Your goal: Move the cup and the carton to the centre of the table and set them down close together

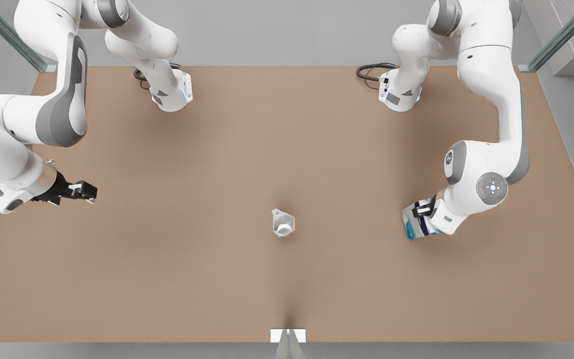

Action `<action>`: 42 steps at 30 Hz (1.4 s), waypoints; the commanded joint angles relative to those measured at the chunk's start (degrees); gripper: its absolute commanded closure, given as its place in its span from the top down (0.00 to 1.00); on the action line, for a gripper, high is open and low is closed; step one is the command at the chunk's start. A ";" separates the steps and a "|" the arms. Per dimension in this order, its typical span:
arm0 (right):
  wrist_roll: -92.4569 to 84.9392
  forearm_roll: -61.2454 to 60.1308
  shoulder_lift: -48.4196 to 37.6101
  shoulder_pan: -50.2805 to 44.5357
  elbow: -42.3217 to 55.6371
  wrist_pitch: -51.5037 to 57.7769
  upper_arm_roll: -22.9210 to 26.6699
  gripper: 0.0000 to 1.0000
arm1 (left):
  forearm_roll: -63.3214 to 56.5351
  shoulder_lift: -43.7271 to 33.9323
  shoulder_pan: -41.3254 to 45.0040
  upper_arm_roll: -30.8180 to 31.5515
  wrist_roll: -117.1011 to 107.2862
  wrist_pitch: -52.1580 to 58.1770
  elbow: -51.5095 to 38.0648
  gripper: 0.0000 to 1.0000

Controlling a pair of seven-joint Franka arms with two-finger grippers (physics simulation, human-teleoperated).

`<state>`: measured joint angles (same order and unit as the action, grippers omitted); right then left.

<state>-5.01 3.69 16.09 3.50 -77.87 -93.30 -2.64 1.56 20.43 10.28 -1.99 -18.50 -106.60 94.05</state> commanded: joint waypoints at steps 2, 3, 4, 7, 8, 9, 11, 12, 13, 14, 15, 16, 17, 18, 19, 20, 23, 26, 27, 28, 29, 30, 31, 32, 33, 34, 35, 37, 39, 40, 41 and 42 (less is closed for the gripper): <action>0.00 0.00 0.00 0.10 0.00 -0.04 0.00 1.00 | -0.77 -1.44 3.08 0.50 -1.45 0.87 -0.27 0.57; 0.00 0.00 0.08 0.10 0.00 -0.04 0.00 1.00 | -0.77 -1.79 6.07 2.07 -5.49 0.87 -0.27 0.57; 0.00 0.00 0.08 0.01 0.00 -0.04 0.00 1.00 | -0.77 -1.71 6.33 6.73 -10.76 0.96 -1.06 0.57; 0.00 0.00 0.00 0.10 0.00 -0.04 0.00 1.00 | -0.77 -1.62 7.21 18.16 -25.79 0.87 -2.47 0.57; 0.00 0.00 0.00 0.10 0.00 -0.04 0.00 1.00 | -0.85 -1.53 7.21 21.15 -30.01 0.96 -2.91 0.57; 0.00 0.00 -0.09 0.10 0.09 -0.04 0.00 1.00 | -0.85 -1.44 8.70 23.00 -34.32 0.96 -2.99 0.57; 0.00 0.09 -0.09 0.10 0.09 -0.04 0.00 1.00 | -0.85 -0.92 12.49 23.00 -38.89 0.61 -3.17 0.57; 0.00 0.35 -0.09 0.10 0.09 -0.04 0.00 1.00 | -0.85 0.84 14.24 23.00 -40.65 0.25 -5.45 0.57; 0.00 0.44 -0.09 0.10 0.09 -0.04 0.00 1.00 | -0.94 3.30 16.00 23.00 -42.58 0.08 -8.17 0.57; 0.00 0.88 -0.09 0.01 0.09 -0.04 0.00 1.00 | -1.03 6.29 17.41 22.91 -43.55 -0.10 -11.25 0.57; 0.00 0.79 -0.09 0.01 0.00 -0.04 0.00 1.00 | -0.94 7.34 18.37 22.82 -43.64 -1.32 -11.52 0.57; 0.00 0.97 -0.09 0.01 0.00 -0.04 -0.09 1.00 | -0.94 8.49 18.81 22.82 -44.26 -2.21 -11.78 0.58; 0.00 0.62 0.00 0.10 0.09 -0.04 0.00 1.00 | -1.03 9.19 19.17 22.65 -44.26 -3.35 -12.05 0.58; -0.09 0.70 -0.09 0.10 0.09 0.05 0.00 1.00 | -2.69 9.72 19.17 22.73 -44.26 -3.35 -12.13 0.58; 0.00 0.88 -0.09 0.10 0.09 0.22 0.00 1.00 | -3.05 10.16 19.17 22.73 -44.34 -3.44 -12.13 0.60; 0.00 0.97 0.08 -0.07 1.58 0.66 -0.09 1.00 | -3.05 10.86 19.08 22.73 -44.26 -4.14 -12.13 0.76; 0.35 0.00 0.17 0.10 1.67 0.05 -0.09 1.00 | -2.96 12.62 19.08 22.56 -43.55 -4.49 -12.13 0.86; 1.84 -0.97 0.17 0.10 1.67 0.22 -0.09 1.00 | -3.14 12.97 19.08 22.56 -44.17 -6.16 -12.05 0.96; 2.02 -0.97 0.17 0.01 1.50 0.14 -0.09 1.00 | -3.05 12.97 19.08 22.56 -44.26 -6.16 -12.05 0.97; 2.02 -0.97 0.17 0.10 1.50 0.05 -0.09 1.00 | -3.14 12.97 19.08 22.56 -44.26 -6.16 -12.05 0.98; 2.02 -0.97 0.17 0.10 1.67 0.05 -0.09 1.00 | -3.05 12.97 19.08 22.56 -44.26 -6.16 -12.13 0.98; 2.02 -0.97 0.00 0.28 1.67 0.31 0.00 1.00 | -3.05 12.97 19.17 22.56 -44.34 -6.16 -12.13 0.98; 1.93 -1.05 0.00 0.63 1.67 0.49 -0.09 1.00 | -2.88 12.71 19.17 22.64 -44.52 -6.16 -12.13 0.98; 1.49 -0.88 -0.44 0.45 1.85 0.93 0.79 1.00 | -2.70 12.27 19.08 22.73 -46.27 -5.64 -13.01 0.98; 1.41 -0.97 -0.79 -0.51 1.85 1.01 2.11 1.00 | -2.79 12.27 19.17 22.91 -48.12 -5.46 -14.86 0.99; 1.41 -1.05 -0.80 -3.41 1.85 0.84 5.01 1.00 | -2.79 12.27 19.17 22.91 -48.65 -4.93 -16.00 0.99; 1.49 -1.32 -0.80 -4.12 1.85 0.84 5.63 1.00 | -2.79 12.18 19.17 22.91 -48.65 -4.93 -16.61 0.99; 1.49 -1.32 -0.27 -4.03 1.76 0.66 5.54 1.00 | -3.58 11.66 18.99 22.21 -47.51 -2.47 -18.99 1.00; 1.49 -1.49 -0.27 -3.59 1.50 0.66 5.45 1.00 | -4.29 10.16 18.20 14.67 -33.65 3.40 -19.95 1.00; 1.41 -2.28 -0.18 -3.24 1.41 0.58 5.54 1.00 | 1.34 9.28 18.02 4.99 -21.51 6.67 -20.75 1.00; 1.41 -2.28 -0.18 -3.24 1.76 0.58 5.54 1.00 | 4.06 9.19 18.02 -2.13 -10.87 7.55 -20.75 1.00; 1.41 -2.46 -0.09 -3.24 1.67 0.40 5.54 1.00 | 7.75 8.93 18.02 -11.53 2.75 8.95 -20.75 1.00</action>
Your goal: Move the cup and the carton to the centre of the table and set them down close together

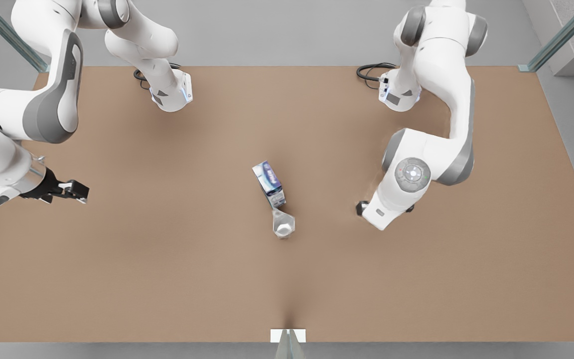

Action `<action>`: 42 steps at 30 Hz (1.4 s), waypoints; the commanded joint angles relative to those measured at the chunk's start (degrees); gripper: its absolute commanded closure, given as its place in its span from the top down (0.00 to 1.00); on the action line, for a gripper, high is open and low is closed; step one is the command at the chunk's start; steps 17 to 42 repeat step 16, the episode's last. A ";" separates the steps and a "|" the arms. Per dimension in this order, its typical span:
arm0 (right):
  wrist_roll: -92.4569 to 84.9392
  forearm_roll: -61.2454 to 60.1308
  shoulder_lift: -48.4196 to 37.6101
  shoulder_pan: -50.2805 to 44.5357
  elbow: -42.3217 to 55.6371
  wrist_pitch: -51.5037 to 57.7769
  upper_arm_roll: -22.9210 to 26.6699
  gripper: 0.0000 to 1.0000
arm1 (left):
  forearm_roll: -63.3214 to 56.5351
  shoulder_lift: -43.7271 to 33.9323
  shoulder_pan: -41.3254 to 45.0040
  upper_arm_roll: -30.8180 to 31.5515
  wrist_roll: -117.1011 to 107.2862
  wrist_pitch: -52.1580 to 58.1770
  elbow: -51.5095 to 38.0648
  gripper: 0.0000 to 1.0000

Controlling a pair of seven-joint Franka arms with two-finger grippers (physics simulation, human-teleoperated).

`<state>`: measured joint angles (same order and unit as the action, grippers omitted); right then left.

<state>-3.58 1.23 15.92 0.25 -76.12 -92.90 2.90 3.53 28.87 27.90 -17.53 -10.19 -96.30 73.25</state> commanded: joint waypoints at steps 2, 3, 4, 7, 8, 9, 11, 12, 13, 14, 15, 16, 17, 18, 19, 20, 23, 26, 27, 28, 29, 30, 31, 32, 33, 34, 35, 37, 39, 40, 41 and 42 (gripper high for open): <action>-0.02 0.00 -0.01 0.01 0.01 0.00 0.00 1.00 | 6.85 -2.32 -0.56 -4.44 6.76 1.29 -0.04 1.00; -0.02 0.00 -0.01 0.01 0.01 -0.27 0.00 1.00 | 4.66 -6.79 -6.61 1.25 6.67 4.62 0.14 1.00; 0.07 0.00 0.08 0.01 0.01 -0.36 0.09 1.00 | -2.80 -9.61 -11.44 8.27 6.67 6.38 0.40 1.00; 0.33 -0.97 0.17 1.86 -0.70 -2.20 0.09 1.00 | -7.74 -13.04 -19.72 17.62 6.76 7.00 1.01 1.00; 0.33 -0.97 0.08 1.86 -1.22 -2.55 0.09 1.00 | -7.83 -14.01 -21.83 19.81 6.76 6.82 2.42 1.00; 0.42 -0.88 0.25 1.86 -1.14 -2.64 0.09 1.00 | -7.83 -14.72 -22.80 20.52 6.76 6.74 2.86 1.00; 0.51 -0.97 0.87 1.77 -0.70 -2.55 0.09 1.00 | -7.92 -15.68 -23.24 21.22 6.67 6.56 4.27 1.00; 0.51 -0.97 0.87 1.60 -0.70 -2.47 0.09 1.00 | -7.92 -15.51 -23.24 21.22 6.67 6.47 4.27 1.00; 0.51 -0.97 0.87 1.51 -0.70 -2.47 0.09 1.00 | -7.92 -15.51 -23.24 21.22 6.41 6.56 4.27 1.00; 0.51 -0.97 0.87 1.42 -0.70 -2.47 0.09 1.00 | -7.83 -15.51 -23.24 21.22 6.41 6.56 4.27 1.00; 0.51 -0.97 0.87 1.33 -0.70 -2.47 0.00 1.00 | -7.83 -15.59 -23.24 21.22 6.23 6.56 4.18 1.00; 0.51 -0.97 0.87 1.33 -0.70 -2.47 0.00 1.00 | -8.01 -15.59 -23.24 21.22 6.67 6.65 4.27 1.00; 0.51 -0.97 0.87 1.33 -0.70 -2.47 0.00 1.00 | -8.01 -15.59 -23.24 21.22 6.67 6.65 4.27 1.00; 0.51 -0.97 0.87 1.33 -0.70 -2.47 0.00 1.00 | -8.01 -15.59 -23.24 21.22 6.67 6.65 4.27 1.00; 0.51 -0.97 0.87 1.33 -0.70 -2.47 0.00 1.00 | -8.01 -15.59 -23.24 21.22 6.67 6.65 4.27 1.00; 0.51 -0.97 0.87 1.33 -0.70 -2.47 0.00 1.00 | -8.01 -15.59 -23.24 21.22 6.67 6.65 4.27 1.00; 0.51 -0.97 0.87 1.33 -0.70 -2.47 0.00 1.00 | -8.01 -15.59 -23.24 21.22 6.67 6.65 4.27 1.00; 0.51 -0.97 0.87 1.33 -0.70 -2.47 0.00 1.00 | -8.01 -15.59 -23.24 21.22 6.67 6.65 4.27 1.00; 0.51 -0.97 0.87 1.33 -0.70 -2.47 0.00 1.00 | -8.01 -15.59 -23.24 21.22 6.67 6.65 4.27 1.00; 0.51 -0.97 0.87 1.33 -0.70 -2.47 0.00 1.00 | -8.01 -15.59 -23.24 21.22 6.67 6.65 4.27 1.00; 0.51 -0.97 0.87 1.33 -0.70 -2.47 0.00 1.00 | -8.01 -15.59 -23.24 21.22 6.67 6.65 4.27 1.00; 0.51 -0.97 0.87 1.33 -0.70 -2.47 0.00 1.00 | -8.01 -15.59 -23.24 21.22 6.67 6.65 4.27 1.00; 0.51 -0.97 0.87 1.33 -0.70 -2.47 0.00 1.00 | -8.01 -15.59 -23.24 21.22 6.67 6.65 4.27 1.00; 0.51 -0.97 0.87 1.33 -0.70 -2.47 0.00 1.00 | -8.01 -15.59 -23.24 21.22 6.67 6.65 4.27 1.00; 0.51 -0.97 0.87 1.33 -0.70 -2.47 0.00 1.00 | -8.01 -15.59 -23.24 21.22 6.67 6.65 4.27 1.00; 0.51 -0.97 0.87 1.33 -0.70 -2.47 0.00 1.00 | -8.01 -15.59 -23.24 21.22 6.67 6.65 4.27 1.00; 0.51 -0.97 0.87 1.33 -0.70 -2.47 0.00 1.00 | -8.01 -15.59 -23.24 21.22 6.67 6.65 4.27 1.00; 0.51 -0.97 0.87 1.33 -0.70 -2.47 0.00 1.00 | -8.01 -15.59 -23.24 21.22 6.67 6.65 4.27 1.00; 0.51 -0.97 0.87 1.33 -0.70 -2.47 0.00 1.00 | -8.01 -15.59 -23.24 21.22 6.67 6.65 4.27 1.00; 0.51 -0.97 0.87 1.33 -0.70 -2.47 0.00 1.00 | -8.01 -15.59 -23.24 21.22 6.67 6.65 4.27 1.00; 0.51 -0.97 0.87 1.33 -0.70 -2.47 0.00 1.00 | -8.01 -15.59 -23.24 21.22 6.67 6.65 4.27 1.00; 0.51 -0.97 0.87 1.33 -0.70 -2.47 0.00 1.00 | -8.01 -15.59 -23.24 21.22 6.67 6.65 4.27 1.00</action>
